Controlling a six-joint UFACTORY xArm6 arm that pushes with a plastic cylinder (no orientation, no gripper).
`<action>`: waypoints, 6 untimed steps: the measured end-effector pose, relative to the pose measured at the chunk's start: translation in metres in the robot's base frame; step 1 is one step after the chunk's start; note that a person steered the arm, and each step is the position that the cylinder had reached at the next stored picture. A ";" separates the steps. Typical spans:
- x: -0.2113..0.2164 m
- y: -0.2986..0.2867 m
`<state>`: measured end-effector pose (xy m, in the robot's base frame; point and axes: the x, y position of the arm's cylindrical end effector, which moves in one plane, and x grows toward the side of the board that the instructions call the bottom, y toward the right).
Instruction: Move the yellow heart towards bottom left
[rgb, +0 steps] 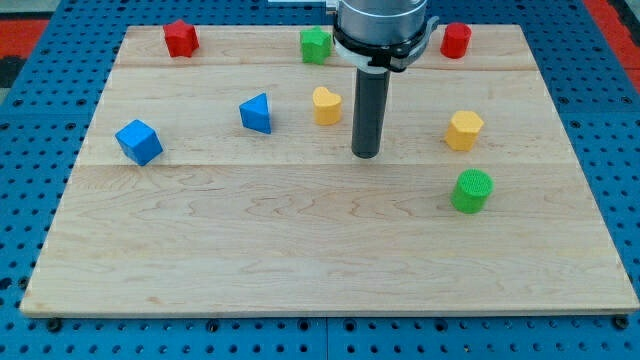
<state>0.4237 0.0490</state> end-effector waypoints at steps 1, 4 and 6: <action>-0.009 0.000; -0.085 -0.027; -0.049 -0.119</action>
<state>0.3748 -0.0697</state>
